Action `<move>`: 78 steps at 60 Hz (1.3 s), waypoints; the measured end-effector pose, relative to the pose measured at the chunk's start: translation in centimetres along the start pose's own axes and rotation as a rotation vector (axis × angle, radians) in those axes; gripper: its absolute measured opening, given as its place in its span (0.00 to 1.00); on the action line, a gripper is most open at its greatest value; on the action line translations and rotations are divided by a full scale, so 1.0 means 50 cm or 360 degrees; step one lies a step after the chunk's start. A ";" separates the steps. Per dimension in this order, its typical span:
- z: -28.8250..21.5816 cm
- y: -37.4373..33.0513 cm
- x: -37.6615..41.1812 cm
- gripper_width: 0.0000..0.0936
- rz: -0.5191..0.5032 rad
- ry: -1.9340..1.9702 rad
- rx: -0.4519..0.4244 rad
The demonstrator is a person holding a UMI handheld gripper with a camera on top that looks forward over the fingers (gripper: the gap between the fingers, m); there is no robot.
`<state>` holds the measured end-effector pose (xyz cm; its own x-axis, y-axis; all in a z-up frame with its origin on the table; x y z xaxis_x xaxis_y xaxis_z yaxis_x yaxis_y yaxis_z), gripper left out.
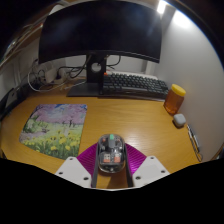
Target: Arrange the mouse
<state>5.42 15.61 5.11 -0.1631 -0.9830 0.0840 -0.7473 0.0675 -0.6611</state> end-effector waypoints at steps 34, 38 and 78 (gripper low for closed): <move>-0.194 -0.029 0.333 0.37 -0.0237 0.0016 -0.0099; -0.160 0.001 0.381 0.38 -0.0255 -0.0015 -0.0048; -0.096 -0.114 0.371 0.92 -0.0055 -0.0068 0.0254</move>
<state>3.58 -2.22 13.99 -0.1090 -0.9909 0.0791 -0.6396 0.0090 -0.7687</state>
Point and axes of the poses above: the point between the fingertips, and its own axes, seen from behind it with the camera up: x to the left, z down, y forward, the way the camera looks, the point moved 10 cm from there along -y, backward, against the way the camera looks, and after that the axes turned 12 degrees about y, right-handed, at the moved point
